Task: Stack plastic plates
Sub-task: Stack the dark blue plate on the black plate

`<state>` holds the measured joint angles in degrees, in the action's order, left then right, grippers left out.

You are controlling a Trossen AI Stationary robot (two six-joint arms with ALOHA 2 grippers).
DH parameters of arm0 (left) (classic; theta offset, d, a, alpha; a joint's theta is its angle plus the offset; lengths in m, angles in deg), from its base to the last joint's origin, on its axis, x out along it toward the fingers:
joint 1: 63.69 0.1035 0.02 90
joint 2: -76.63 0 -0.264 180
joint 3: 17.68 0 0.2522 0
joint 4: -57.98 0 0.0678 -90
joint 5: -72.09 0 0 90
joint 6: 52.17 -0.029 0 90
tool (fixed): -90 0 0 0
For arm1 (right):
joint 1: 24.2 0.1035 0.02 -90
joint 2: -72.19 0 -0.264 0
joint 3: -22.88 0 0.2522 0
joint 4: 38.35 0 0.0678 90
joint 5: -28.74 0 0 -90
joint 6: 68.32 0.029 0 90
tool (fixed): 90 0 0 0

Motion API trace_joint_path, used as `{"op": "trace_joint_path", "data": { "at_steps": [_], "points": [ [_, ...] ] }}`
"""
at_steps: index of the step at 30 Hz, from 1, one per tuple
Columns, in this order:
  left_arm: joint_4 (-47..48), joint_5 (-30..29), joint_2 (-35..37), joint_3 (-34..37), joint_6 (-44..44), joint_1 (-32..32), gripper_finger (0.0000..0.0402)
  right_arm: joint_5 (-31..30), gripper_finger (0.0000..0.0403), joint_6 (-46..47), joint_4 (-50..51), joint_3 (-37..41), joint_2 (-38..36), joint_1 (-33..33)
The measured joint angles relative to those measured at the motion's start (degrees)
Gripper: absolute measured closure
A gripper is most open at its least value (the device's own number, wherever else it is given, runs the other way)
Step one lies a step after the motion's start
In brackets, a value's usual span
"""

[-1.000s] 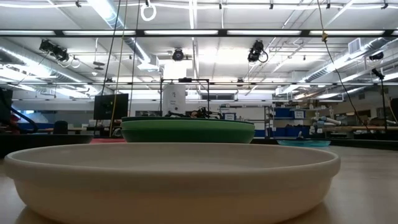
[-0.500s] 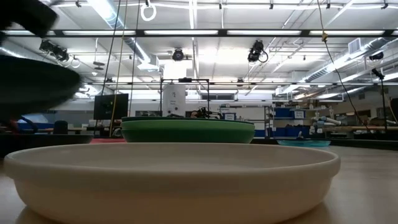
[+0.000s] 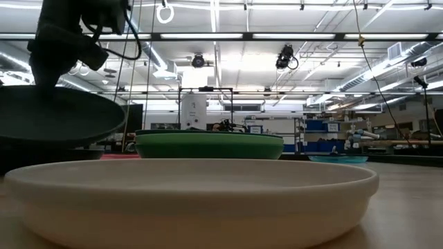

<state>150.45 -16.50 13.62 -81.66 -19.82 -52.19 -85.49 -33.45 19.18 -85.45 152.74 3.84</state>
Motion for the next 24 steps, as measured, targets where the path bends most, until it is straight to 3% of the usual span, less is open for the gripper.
{"op": "trace_joint_path", "data": {
  "at_steps": [8, 13, 24],
  "points": [
    [1.2, 4.3, -0.8, 0.0, -25.8, 13.1, 0.0387, -3.0, 0.0216, 0.1, -1.1, 0.0, 0.0, 2.0],
    [0.7, 3.8, -3.8, 0.0, -40.4, 18.1, 0.0387, -3.0, 0.0216, 1.1, -1.6, 0.0, 0.0, 2.0],
    [-2.9, 5.4, -13.6, 0.0, -54.2, 19.8, 0.0387, -6.3, 0.0215, 1.5, -2.1, 0.0, 0.0, 2.0]
  ]
}}
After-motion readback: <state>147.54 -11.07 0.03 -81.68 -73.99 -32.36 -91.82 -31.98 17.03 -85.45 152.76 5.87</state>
